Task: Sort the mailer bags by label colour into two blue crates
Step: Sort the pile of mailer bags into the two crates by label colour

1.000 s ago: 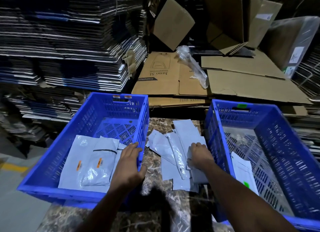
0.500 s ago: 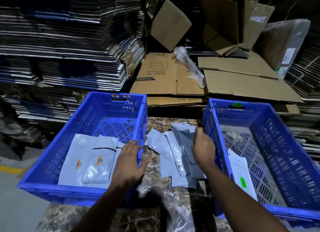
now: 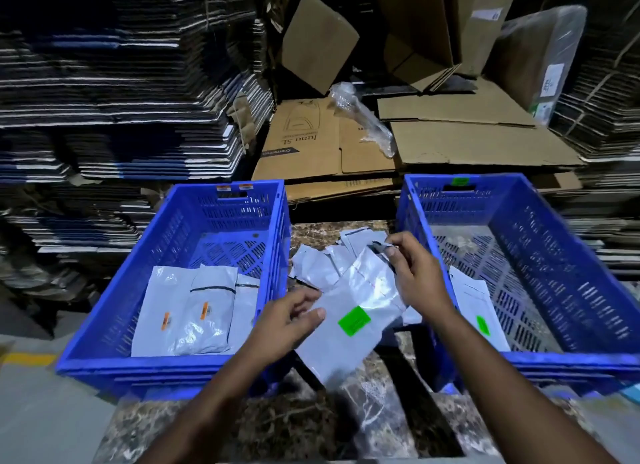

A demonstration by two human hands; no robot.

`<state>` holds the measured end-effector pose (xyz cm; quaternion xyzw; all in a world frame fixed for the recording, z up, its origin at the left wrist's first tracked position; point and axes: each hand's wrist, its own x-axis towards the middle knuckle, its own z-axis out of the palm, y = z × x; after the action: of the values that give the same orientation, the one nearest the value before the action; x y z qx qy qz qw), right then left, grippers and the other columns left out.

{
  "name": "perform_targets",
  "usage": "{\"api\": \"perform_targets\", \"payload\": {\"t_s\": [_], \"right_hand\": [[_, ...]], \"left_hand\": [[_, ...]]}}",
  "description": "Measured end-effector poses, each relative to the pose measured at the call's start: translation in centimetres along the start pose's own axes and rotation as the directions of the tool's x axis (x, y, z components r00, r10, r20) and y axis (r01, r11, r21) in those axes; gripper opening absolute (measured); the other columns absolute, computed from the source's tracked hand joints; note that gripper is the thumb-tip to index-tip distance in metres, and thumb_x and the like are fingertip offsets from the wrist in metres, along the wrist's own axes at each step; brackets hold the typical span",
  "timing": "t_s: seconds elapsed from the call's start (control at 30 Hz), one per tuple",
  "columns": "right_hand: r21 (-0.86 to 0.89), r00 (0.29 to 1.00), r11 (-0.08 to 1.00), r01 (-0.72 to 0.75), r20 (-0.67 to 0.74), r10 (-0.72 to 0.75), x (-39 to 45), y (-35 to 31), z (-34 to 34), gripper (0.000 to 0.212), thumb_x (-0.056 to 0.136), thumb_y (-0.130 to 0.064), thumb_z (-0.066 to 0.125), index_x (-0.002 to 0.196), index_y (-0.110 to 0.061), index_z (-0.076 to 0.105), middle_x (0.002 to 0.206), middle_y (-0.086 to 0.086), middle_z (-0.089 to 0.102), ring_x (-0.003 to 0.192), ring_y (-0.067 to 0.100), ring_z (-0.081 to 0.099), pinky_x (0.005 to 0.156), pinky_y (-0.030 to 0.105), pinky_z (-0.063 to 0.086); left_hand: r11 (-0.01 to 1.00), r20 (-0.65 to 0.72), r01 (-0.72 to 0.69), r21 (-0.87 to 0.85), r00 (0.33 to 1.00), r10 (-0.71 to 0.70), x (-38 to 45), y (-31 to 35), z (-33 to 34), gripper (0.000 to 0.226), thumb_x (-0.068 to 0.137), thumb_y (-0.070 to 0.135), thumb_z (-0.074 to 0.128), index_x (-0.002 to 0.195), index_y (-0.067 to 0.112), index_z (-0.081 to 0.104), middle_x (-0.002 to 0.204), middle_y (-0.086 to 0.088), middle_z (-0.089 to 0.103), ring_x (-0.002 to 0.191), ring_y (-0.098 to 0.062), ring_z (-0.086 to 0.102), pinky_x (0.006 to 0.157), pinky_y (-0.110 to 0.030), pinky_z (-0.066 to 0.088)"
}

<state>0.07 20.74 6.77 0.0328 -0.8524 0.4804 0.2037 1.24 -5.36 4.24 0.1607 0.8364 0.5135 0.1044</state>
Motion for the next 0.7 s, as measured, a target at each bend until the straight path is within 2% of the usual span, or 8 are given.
{"api": "perform_targets", "payload": {"t_s": [0.1,0.2,0.27,0.33,0.43,0.53,0.63,0.7], "right_hand": [[0.183,0.979,0.971,-0.152,-0.110,0.174,-1.2,0.0,-0.1,0.014,0.100,-0.035,0.053,0.113,-0.031,0.054,0.088,0.000,0.066,0.075,0.012,0.062,0.068,0.035,0.049],[0.441,0.927,0.849,-0.291,-0.089,0.364,-3.2,-0.3,-0.2,0.044,0.093,-0.051,0.057,0.129,-0.035,0.038,0.116,-0.006,0.062,0.097,0.010,0.067,0.090,0.048,0.055],[0.478,0.943,0.823,-0.306,0.034,0.331,-5.4,-1.2,-0.1,0.051,0.089,-0.045,0.059,0.133,-0.039,0.034,0.124,-0.008,0.059,0.103,0.010,0.067,0.087,0.040,0.058],[0.362,0.961,0.894,-0.264,0.183,0.209,-7.5,-2.1,0.1,0.048,0.093,-0.030,0.064,0.133,-0.042,0.042,0.130,-0.017,0.056,0.117,0.005,0.059,0.091,0.037,0.055],[0.280,0.956,0.937,-0.210,0.258,0.137,-8.6,-1.9,0.1,0.054,0.094,-0.015,0.065,0.136,-0.044,0.047,0.140,-0.030,0.048,0.131,-0.005,0.044,0.105,0.035,0.044],[0.279,0.953,0.937,-0.209,0.275,0.130,-8.3,-2.0,-1.1,0.060,0.096,-0.013,0.063,0.142,-0.046,0.042,0.145,-0.033,0.041,0.135,-0.008,0.037,0.111,0.037,0.039],[0.251,0.948,0.951,-0.183,0.303,0.102,-8.3,-1.8,-2.3,0.058,0.097,-0.016,0.062,0.141,-0.049,0.043,0.148,-0.029,0.040,0.138,-0.006,0.034,0.109,0.042,0.039],[0.250,0.948,0.954,-0.164,0.306,0.083,-8.3,-1.5,-3.1,0.056,0.096,-0.018,0.063,0.141,-0.046,0.045,0.149,-0.027,0.040,0.143,-0.004,0.027,0.112,0.038,0.036]], "left_hand": [[0.940,-0.046,0.077,-0.332,0.994,-0.097,-0.9,0.5,2.4,0.014,0.090,0.026,0.066,0.099,0.015,0.069,0.100,-0.013,0.073,0.081,-0.017,0.068,0.069,-0.029,0.051],[0.839,-0.175,0.048,-0.541,0.970,-0.169,-1.9,1.4,4.2,0.012,0.091,0.017,0.066,0.101,0.011,0.065,0.103,-0.021,0.072,0.088,-0.031,0.070,0.078,-0.044,0.054],[0.792,-0.214,0.021,-0.610,0.958,-0.190,-2.1,2.2,5.0,0.017,0.094,0.006,0.061,0.110,0.004,0.056,0.106,-0.019,0.072,0.100,-0.039,0.068,0.086,-0.050,0.054],[0.779,-0.203,-0.013,-0.626,0.968,-0.147,-2.3,2.7,5.3,0.034,0.092,0.006,0.062,0.123,0.005,0.048,0.117,-0.018,0.069,0.109,-0.041,0.065,0.091,-0.053,0.054],[0.806,-0.166,-0.035,-0.591,0.983,-0.078,-2.6,3.2,5.3,0.054,0.088,0.010,0.062,0.138,0.018,0.042,0.128,-0.011,0.065,0.114,-0.034,0.064,0.092,-0.048,0.054],[0.844,-0.161,-0.050,-0.534,0.986,-0.044,-2.8,3.8,5.5,0.059,0.089,0.007,0.062,0.141,0.023,0.040,0.128,-0.001,0.066,0.116,-0.024,0.064,0.090,-0.040,0.056],[0.869,-0.162,-0.067,-0.490,0.987,-0.016,-2.7,4.6,6.4,0.063,0.093,-0.003,0.059,0.141,0.032,0.039,0.126,0.027,0.061,0.119,0.005,0.057,0.084,-0.014,0.050],[0.891,-0.175,-0.088,-0.445,0.985,0.009,-2.3,4.7,6.9,0.069,0.093,-0.002,0.060,0.142,0.041,0.036,0.131,0.028,0.056,0.126,0.011,0.046,0.086,-0.012,0.046]]}}
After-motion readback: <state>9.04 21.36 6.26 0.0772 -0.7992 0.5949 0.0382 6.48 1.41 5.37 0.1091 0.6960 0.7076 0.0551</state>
